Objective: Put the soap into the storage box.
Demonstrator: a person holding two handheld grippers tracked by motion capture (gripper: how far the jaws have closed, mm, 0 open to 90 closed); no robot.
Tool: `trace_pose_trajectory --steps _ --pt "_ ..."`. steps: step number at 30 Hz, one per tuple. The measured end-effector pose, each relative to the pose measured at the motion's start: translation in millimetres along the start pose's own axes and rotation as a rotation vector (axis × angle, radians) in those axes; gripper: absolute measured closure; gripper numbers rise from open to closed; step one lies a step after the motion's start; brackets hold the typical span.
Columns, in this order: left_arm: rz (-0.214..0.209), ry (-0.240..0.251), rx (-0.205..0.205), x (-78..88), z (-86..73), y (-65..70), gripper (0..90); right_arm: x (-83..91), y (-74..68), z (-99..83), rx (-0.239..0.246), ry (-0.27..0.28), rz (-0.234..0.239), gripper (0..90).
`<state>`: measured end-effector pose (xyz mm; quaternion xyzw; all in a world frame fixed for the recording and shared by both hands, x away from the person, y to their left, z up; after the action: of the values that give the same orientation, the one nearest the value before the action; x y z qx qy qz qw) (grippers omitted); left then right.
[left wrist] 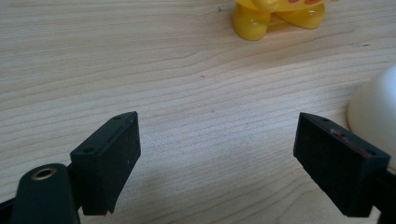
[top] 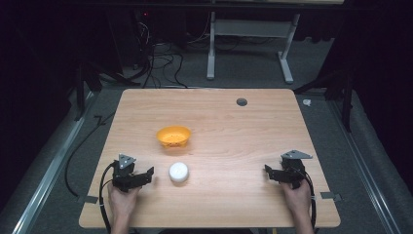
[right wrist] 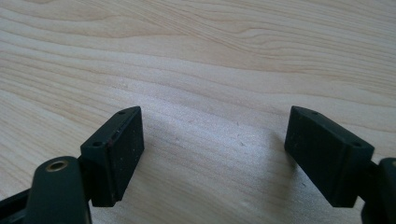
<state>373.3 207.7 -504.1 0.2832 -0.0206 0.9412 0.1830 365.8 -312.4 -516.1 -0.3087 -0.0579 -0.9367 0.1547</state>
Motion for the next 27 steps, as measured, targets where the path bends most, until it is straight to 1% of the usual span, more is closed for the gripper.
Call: trace_pose_trajectory --steps 1,4,9,13,21,24,27 --pt "-0.003 0.0 -0.003 1.2 0.7 0.2 15.7 0.0 0.0 0.0 0.0 0.0 -0.001 20.6" --pt "-0.014 0.014 0.003 3.7 2.6 1.7 15.6 0.0 -0.1 0.0 0.0 0.0 -0.001 20.6" --pt "-0.028 0.029 -0.009 9.0 7.0 6.1 15.4 0.0 -0.1 0.0 0.001 0.0 -0.001 20.6" --pt "-0.043 0.044 -0.008 11.9 10.8 9.5 15.4 0.0 -0.1 0.0 0.001 0.0 -0.001 20.5" --pt "-0.072 0.047 -0.026 12.3 19.2 17.1 15.4 0.0 -0.1 0.0 0.001 0.0 -0.001 20.6" --pt "-0.083 0.042 -0.041 11.8 21.6 21.3 15.4 0.0 -0.1 0.0 0.0 0.0 -0.001 20.6" --pt "-0.104 0.044 -0.046 11.1 23.6 26.2 15.4 0.0 0.0 0.0 0.0 0.0 -0.001 20.6"
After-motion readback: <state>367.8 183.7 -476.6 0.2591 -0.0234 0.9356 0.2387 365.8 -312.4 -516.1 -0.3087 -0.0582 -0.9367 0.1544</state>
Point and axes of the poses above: each handheld gripper's, and its own axes: x roughly backward along the jaws, z roughly out of its top, y roughly to its right, the point moved 2 cm from there along -x, roughly forward along the jaws, and after that the axes turned 8 degrees about y, right-handed, at the moved point
